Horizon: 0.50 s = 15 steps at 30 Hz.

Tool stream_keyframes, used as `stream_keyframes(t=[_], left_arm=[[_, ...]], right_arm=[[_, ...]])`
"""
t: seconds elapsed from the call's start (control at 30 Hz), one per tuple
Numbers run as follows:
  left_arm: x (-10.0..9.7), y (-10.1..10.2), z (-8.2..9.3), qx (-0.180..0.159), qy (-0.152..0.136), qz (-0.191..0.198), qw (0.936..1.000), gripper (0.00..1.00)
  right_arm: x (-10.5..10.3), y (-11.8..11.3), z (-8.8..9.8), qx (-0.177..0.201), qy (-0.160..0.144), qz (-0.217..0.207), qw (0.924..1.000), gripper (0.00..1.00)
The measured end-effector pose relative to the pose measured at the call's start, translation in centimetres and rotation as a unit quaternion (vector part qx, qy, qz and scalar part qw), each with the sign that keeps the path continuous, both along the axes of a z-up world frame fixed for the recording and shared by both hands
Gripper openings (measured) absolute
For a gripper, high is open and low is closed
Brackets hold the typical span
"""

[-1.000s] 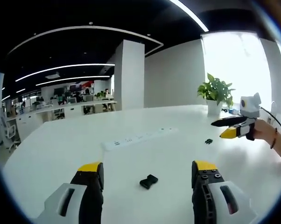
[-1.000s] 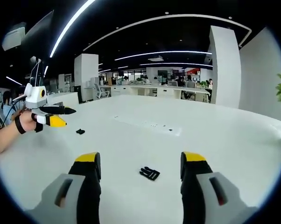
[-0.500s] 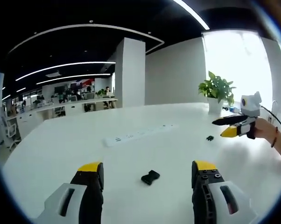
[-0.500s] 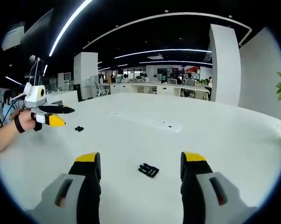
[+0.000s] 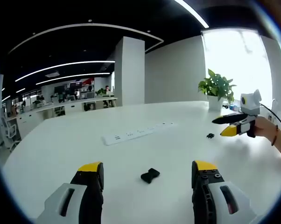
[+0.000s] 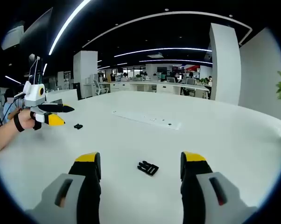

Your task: Snap the two parts of the plastic buckle together until the buckle closes and remains connected.

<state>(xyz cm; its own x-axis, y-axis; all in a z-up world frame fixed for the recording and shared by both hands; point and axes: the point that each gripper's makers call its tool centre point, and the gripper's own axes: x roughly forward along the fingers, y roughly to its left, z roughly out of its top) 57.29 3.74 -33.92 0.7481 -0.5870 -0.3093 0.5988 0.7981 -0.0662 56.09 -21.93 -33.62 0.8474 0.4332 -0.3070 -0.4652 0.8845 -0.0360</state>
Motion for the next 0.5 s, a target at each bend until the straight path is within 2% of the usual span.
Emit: stream_keyframes(t=[0.5], left_arm=[[-0.04, -0.06, -0.58, 0.001, 0.007, -0.004, 1.0, 0.78]], right_arm=[[0.19, -0.24, -1.05, -0.008, 0.014, 0.0, 0.9999, 0.69]])
